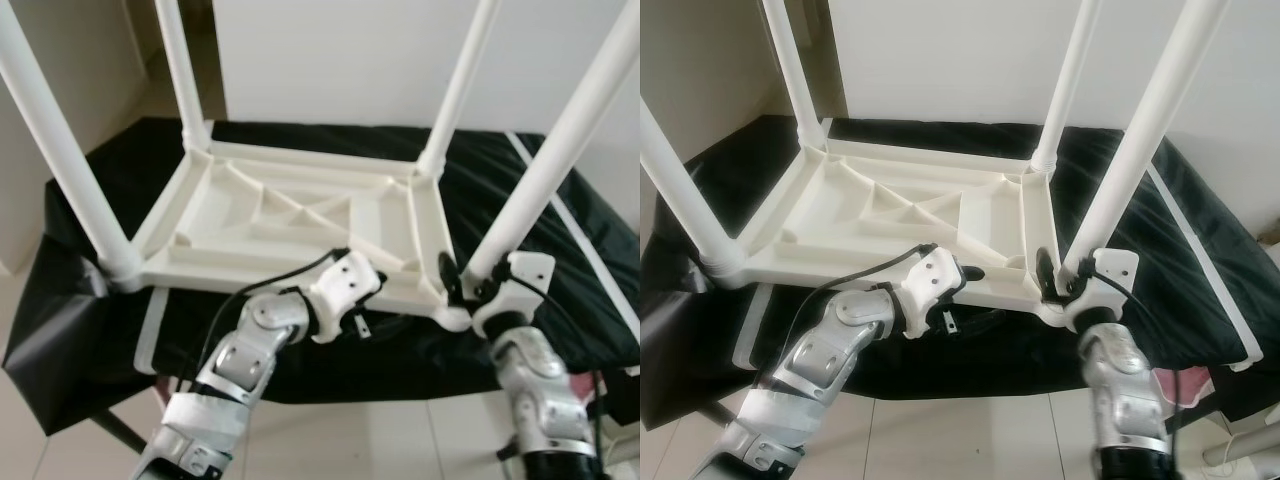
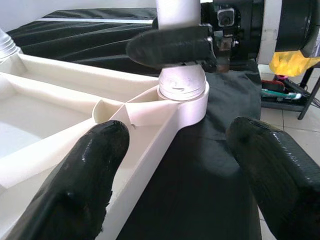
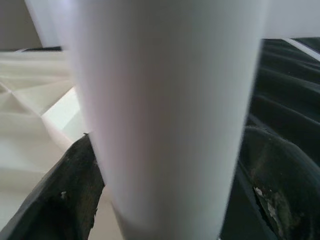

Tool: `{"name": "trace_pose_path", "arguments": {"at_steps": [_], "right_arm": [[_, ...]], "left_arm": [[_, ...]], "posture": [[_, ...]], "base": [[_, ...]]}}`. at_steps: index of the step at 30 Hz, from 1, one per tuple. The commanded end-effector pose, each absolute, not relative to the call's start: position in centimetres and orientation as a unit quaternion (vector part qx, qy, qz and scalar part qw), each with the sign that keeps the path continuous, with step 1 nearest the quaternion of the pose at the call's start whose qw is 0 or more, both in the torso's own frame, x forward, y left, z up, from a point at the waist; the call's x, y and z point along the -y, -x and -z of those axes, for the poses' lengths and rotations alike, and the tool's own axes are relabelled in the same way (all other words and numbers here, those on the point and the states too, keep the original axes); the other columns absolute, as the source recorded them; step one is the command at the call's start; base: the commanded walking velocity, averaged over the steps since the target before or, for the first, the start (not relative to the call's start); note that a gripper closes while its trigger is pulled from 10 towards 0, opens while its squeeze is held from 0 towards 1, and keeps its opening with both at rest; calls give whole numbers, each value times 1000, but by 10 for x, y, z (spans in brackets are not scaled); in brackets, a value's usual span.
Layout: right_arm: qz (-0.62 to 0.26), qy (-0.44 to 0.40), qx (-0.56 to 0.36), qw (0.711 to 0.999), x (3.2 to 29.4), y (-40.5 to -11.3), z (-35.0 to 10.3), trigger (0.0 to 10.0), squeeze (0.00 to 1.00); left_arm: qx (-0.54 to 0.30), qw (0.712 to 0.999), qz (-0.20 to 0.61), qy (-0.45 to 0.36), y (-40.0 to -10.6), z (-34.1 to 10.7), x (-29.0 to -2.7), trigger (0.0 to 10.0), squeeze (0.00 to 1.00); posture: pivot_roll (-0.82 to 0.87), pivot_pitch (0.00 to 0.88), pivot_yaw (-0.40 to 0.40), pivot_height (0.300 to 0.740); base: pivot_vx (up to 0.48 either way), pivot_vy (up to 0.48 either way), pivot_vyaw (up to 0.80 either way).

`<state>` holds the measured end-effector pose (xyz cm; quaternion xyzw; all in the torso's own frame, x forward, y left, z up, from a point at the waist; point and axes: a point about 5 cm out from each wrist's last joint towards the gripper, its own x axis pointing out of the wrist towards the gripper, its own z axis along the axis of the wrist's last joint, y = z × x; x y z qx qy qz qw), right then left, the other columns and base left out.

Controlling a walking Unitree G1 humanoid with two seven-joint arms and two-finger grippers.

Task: Building children table

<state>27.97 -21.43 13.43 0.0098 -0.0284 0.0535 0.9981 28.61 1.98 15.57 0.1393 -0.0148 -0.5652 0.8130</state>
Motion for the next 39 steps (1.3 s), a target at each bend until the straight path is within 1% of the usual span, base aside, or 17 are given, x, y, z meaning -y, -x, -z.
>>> {"name": "trace_pose_path", "arguments": {"at_steps": [1, 2, 3, 4, 5, 6, 7, 10, 13, 20, 24, 25, 26, 27, 28, 38, 39], "right_arm": [[-71, -7, 30, 997, 214, -278, -133, 10000, 0], [-98, 2, 27, 995, 214, -279, -133, 10000, 0], [-98, 2, 27, 995, 214, -279, -133, 10000, 0], [-130, 18, 20, 991, 216, -280, -133, 10000, 0], [-130, 18, 20, 991, 216, -280, -133, 10000, 0], [-158, 32, 13, 987, 219, -282, -134, 10000, 0], [-158, 32, 13, 987, 219, -282, -134, 10000, 0], [-200, 46, -1, 979, 224, -286, -134, 10000, 0], [-250, 87, -25, 964, 223, -294, -134, 10000, 0], [-273, 107, -31, 956, 221, -304, -137, 10000, 0], [-278, 109, -34, 954, 221, -304, -136, 10000, 0], [-287, 112, -38, 951, 220, -304, -134, 2863, 0], [-297, 112, -40, 948, 218, -304, -132, 863, 0], [-297, 112, -40, 948, 218, -304, -132, 863, 0], [-304, 110, -43, 945, 216, -304, -131, 0, 0], [-325, 99, -58, 939, 214, -300, -122, 0, 0], [-324, 93, -62, 939, 213, -298, -121, 314, 0]], "left_arm": [[23, 819, 555, -145, -286, -158, -17, 10000, 0], [22, 818, 556, -145, -286, -157, -18, 10000, 0], [22, 818, 556, -145, -286, -157, -18, 10000, 0], [21, 818, 557, -145, -286, -157, -18, 10000, 0], [21, 818, 557, -145, -286, -157, -18, 10000, 0], [22, 816, 559, -146, -287, -158, -18, 10000, 0], [22, 816, 559, -146, -287, -158, -18, 10000, 0], [23, 814, 561, -147, -287, -159, -16, 10000, 0], [28, 813, 562, -151, -290, -163, -14, 10000, 0], [33, 818, 554, -150, -294, -166, -17, 10000, 0], [33, 820, 551, -149, -295, -166, -16, 10000, 0], [33, 823, 547, -149, -295, -166, -17, 10000, 0], [33, 825, 544, -148, -296, -166, -17, 10000, 0], [33, 825, 544, -148, -296, -166, -17, 10000, 0], [33, 827, 542, -147, -296, -167, -18, 10000, 0], [30, 832, 535, -145, -295, -165, -23, 10000, 0], [29, 832, 534, -145, -295, -165, -23, 10000, 0]], "posture": [[-62, 0, -29, 740], [-67, 0, -23, 740], [-67, 0, -23, 740], [-70, 0, -19, 740], [-70, 0, -19, 740], [-72, 0, -16, 740], [-72, 0, -16, 740], [-73, 0, -15, 740], [-70, 0, -20, 740], [-65, 6, -33, 740], [-64, 7, -35, 740], [-57, 13, -45, 740], [-52, 16, -49, 740], [-52, 16, -49, 740], [-50, 19, -50, 740], [-38, 50, -54, 740], [-38, 55, -54, 740]], "base": [[0, 0, 0], [0, 0, 0], [0, 0, 0], [0, 0, 0], [0, 0, 0], [0, 0, 0], [0, 0, 0], [0, 0, 0], [0, 0, 0], [0, 0, 0], [0, 0, 0], [0, 0, 0], [0, 0, 0], [0, 0, 0], [0, 0, 0], [0, 0, 0], [0, 0, 0]]}}
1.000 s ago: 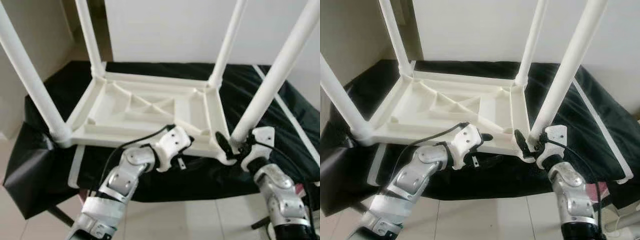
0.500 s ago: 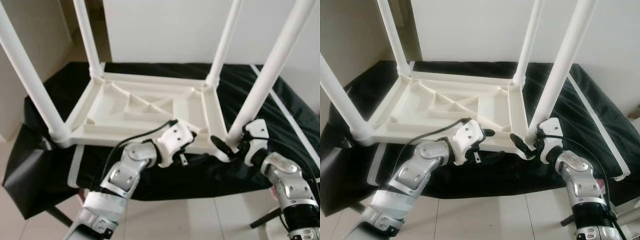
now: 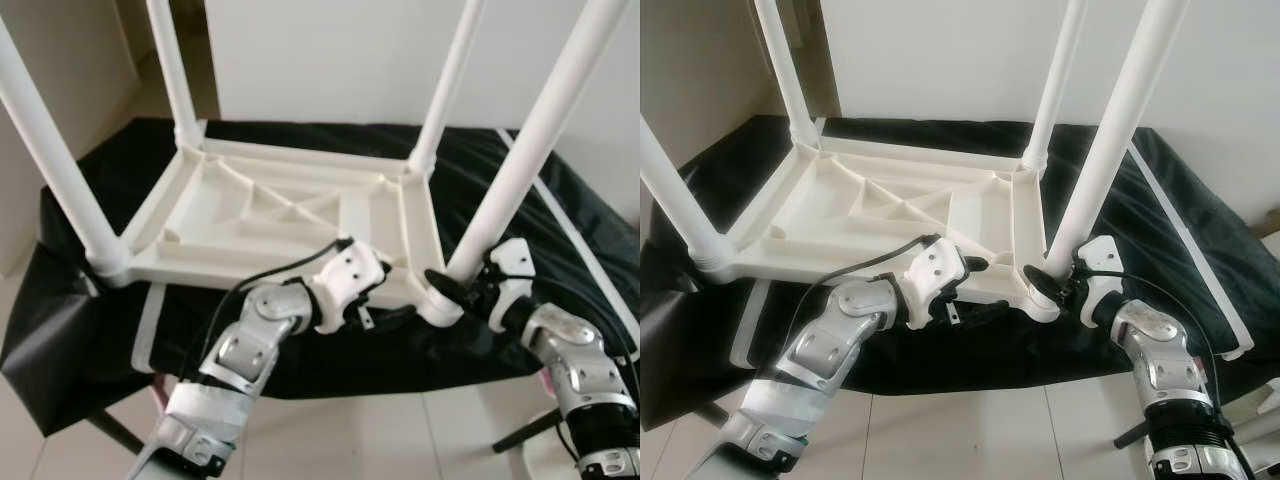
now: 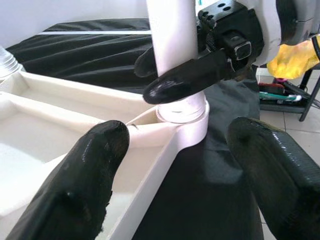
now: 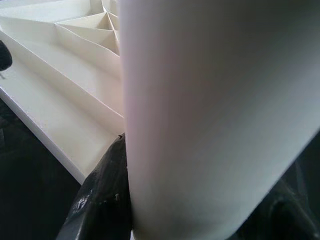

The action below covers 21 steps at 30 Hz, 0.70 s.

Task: Building children table

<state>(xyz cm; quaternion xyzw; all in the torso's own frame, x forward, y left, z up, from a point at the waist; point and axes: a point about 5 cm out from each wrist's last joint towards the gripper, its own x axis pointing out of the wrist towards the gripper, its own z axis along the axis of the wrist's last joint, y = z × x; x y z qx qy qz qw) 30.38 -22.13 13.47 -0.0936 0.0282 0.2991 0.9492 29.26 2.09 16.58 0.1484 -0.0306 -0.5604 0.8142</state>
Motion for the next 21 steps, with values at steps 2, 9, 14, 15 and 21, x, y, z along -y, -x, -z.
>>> {"name": "trace_pose_path", "arguments": {"at_steps": [2, 9, 14, 15, 21], "right_arm": [[-322, 85, -64, 941, 212, -296, -120, 10000, 0], [-305, 38, -44, 951, 203, -290, -123, 10000, 0], [-268, 15, -28, 963, 193, -286, -127, 10000, 0], [-243, 17, -30, 969, 192, -285, -127, 10000, 0], [-189, 17, -33, 981, 185, -278, -126, 10000, 0]], "left_arm": [[28, 833, 534, -144, -294, -165, -24, 10000, 0], [26, 833, 535, -143, -293, -164, -24, 10000, 0], [21, 831, 537, -140, -289, -161, -25, 10000, 0], [19, 831, 538, -139, -288, -161, -24, 10000, 0], [16, 832, 537, -138, -286, -160, -26, 10000, 0]], "posture": [[-39, 64, -54, 740], [-44, 79, -51, 740], [-45, 92, -50, 740], [-39, 92, -52, 740], [-27, 93, -50, 740]], "base": [[0, 0, 0], [0, 0, 0], [0, 0, 0], [0, 0, 0], [0, 0, 0]]}}
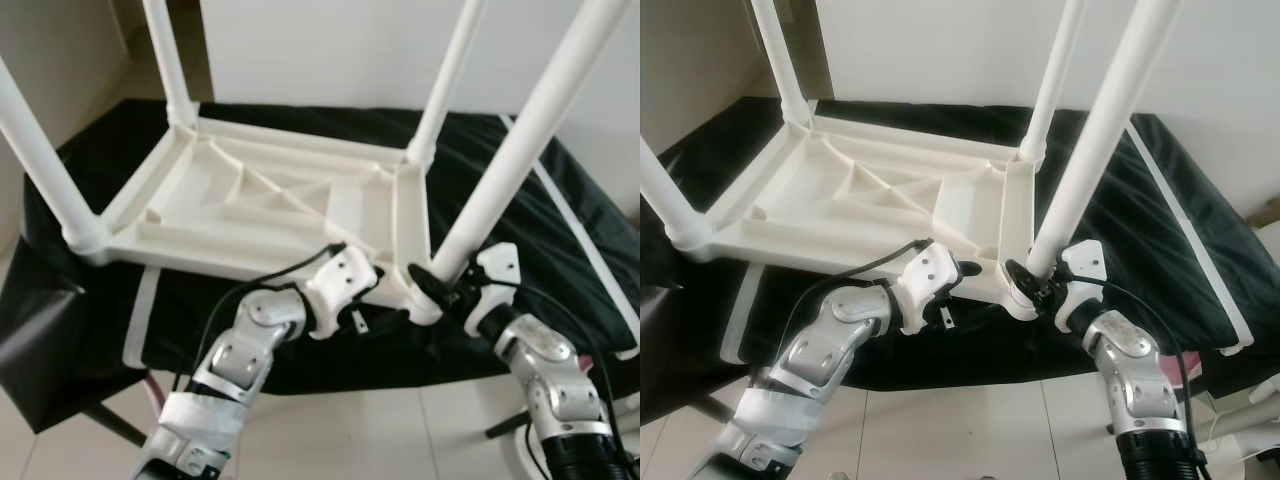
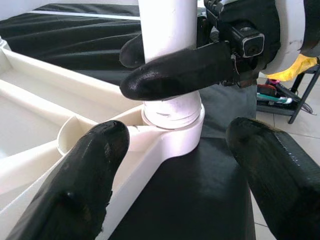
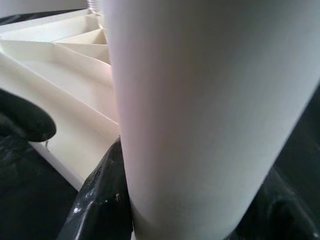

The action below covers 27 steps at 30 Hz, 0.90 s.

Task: Building children table

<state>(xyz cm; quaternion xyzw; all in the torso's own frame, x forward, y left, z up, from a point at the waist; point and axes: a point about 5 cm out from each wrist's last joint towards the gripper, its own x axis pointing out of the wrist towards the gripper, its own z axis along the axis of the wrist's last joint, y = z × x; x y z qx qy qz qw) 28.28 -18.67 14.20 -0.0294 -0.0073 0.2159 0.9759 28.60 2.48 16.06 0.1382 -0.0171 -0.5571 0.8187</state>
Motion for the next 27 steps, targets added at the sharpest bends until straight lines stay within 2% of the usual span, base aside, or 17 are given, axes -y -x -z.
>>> {"name": "trace_pose_path", "arguments": {"at_steps": [1, 8, 9, 10, 11, 13, 14, 15, 17, 19, 22, 27], "right_arm": [[-189, 17, -33, 981, 185, -278, -126, 10000, 0], [-95, 1, -47, 994, 179, -268, -120, 10000, 0], [-54, -4, -52, 997, 179, -267, -118, 10000, 0], [-54, -4, -52, 997, 179, -267, -118, 10000, 0], [-2, -15, -54, 998, 180, -265, -115, 10000, 0], [-2, -15, -54, 998, 180, -265, -115, 10000, 0], [53, -23, -53, 997, 181, -263, -114, 10000, 0], [53, -23, -53, 997, 181, -263, -114, 10000, 0], [135, -51, -42, 989, 178, -260, -113, 10000, 0], [160, -58, -39, 985, 175, -259, -114, 10000, 0], [155, -85, -44, 983, 161, -259, -114, 10000, 0], [128, -79, -30, 988, 151, -257, -122, 10000, 0]], "left_arm": [[16, 832, 537, -138, -286, -160, -26, 10000, 0], [13, 834, 534, -140, -286, -160, -29, 10000, 0], [12, 834, 534, -141, -286, -160, -30, 10000, 0], [12, 834, 534, -141, -286, -160, -30, 10000, 0], [12, 833, 535, -142, -287, -160, -30, 10000, 0], [12, 833, 535, -142, -287, -160, -30, 10000, 0], [12, 832, 536, -142, -286, -161, -30, 10000, 0], [12, 832, 536, -142, -286, -161, -30, 10000, 0], [13, 831, 537, -143, -286, -161, -29, 10000, 0], [14, 831, 537, -143, -286, -161, -28, 10000, 0], [13, 832, 536, -143, -287, -162, -29, 10000, 0], [12, 829, 541, -142, -285, -160, -27, 10000, 0]], "posture": [[-27, 93, -50, 740], [-24, 93, -41, 740], [-26, 92, -39, 740], [-26, 92, -39, 740], [-27, 90, -38, 740], [-27, 90, -38, 740], [-29, 87, -36, 740], [-29, 87, -36, 740], [-27, 84, -40, 740], [-25, 85, -45, 740], [-32, 85, -43, 740], [-44, 85, -40, 740]], "base": [[0, 0, 0], [0, 0, 0], [0, 0, 0], [0, 0, 0], [0, 0, 0], [0, 0, 0], [0, 0, 0], [0, 0, 0], [0, 0, 0], [0, 0, 0], [0, 0, 0], [0, 0, 0]]}}
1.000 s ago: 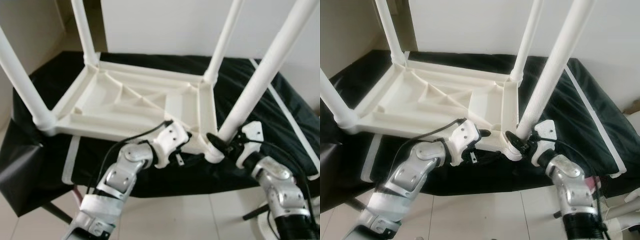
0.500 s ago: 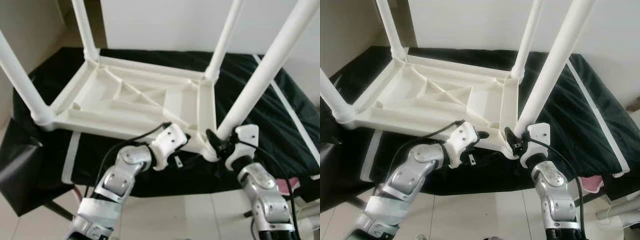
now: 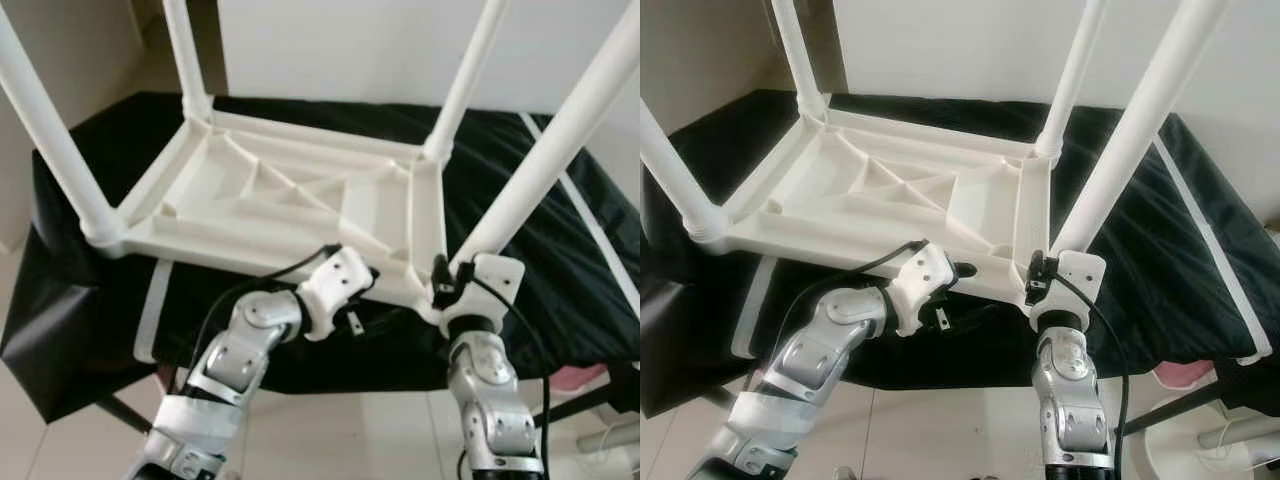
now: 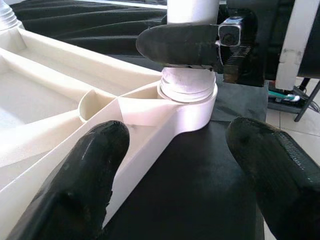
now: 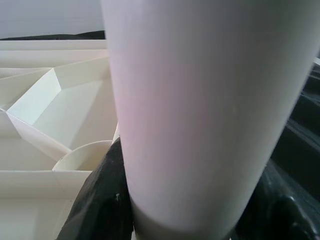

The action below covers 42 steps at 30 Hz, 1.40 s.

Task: Building children table

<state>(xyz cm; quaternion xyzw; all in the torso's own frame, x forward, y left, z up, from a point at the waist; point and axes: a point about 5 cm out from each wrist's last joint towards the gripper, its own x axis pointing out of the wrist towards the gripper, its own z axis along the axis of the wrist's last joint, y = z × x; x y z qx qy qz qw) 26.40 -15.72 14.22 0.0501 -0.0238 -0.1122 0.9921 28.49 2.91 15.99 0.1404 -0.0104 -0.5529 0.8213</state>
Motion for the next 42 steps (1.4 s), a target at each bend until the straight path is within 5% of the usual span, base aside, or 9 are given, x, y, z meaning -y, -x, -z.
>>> {"name": "trace_pose_path", "arguments": {"at_steps": [1, 6, 7, 22, 23, 24, 25, 42], "right_arm": [[128, -79, -30, 988, 151, -257, -122, 10000, 0], [126, -72, -17, 989, 149, -253, -127, 10000, 0], [122, -74, -3, 990, 147, -252, -130, 10000, 1000], [37, -49, 39, 997, 165, -240, -140, 10000, 1000], [1, -37, 41, 998, 175, -239, -139, 10000, 502], [1, -37, 41, 998, 175, -239, -139, 10000, 502], [-28, -22, 39, 999, 184, -239, -137, 10000, 0], [-232, 76, 9, 970, 215, -270, -141, 10000, 0]], "left_arm": [[12, 829, 541, -142, -285, -160, -27, 10000, 0], [13, 827, 545, -140, -285, -161, -25, 10000, 0], [13, 824, 548, -141, -285, -160, -23, 10000, 0], [15, 812, 565, -145, -283, -161, -18, 10000, 0], [14, 810, 568, -147, -282, -160, -19, 10000, 0], [14, 810, 568, -147, -282, -160, -19, 10000, 0], [13, 808, 570, -149, -281, -159, -19, 10000, 0], [26, 784, 608, -123, -270, -166, -5, 10000, 0]], "posture": [[-44, 85, -40, 740], [-59, 85, -30, 740], [-63, 84, -28, 740], [-72, 66, -9, 740], [-67, 62, -5, 740], [-67, 62, -5, 740], [-65, 53, -7, 740], [-92, 39, -9, 740]], "base": [[0, 0, 0], [0, 0, 0], [0, 0, 0], [0, 0, 0], [0, 0, 0], [0, 0, 0], [0, 0, 0], [0, 0, 0]]}}
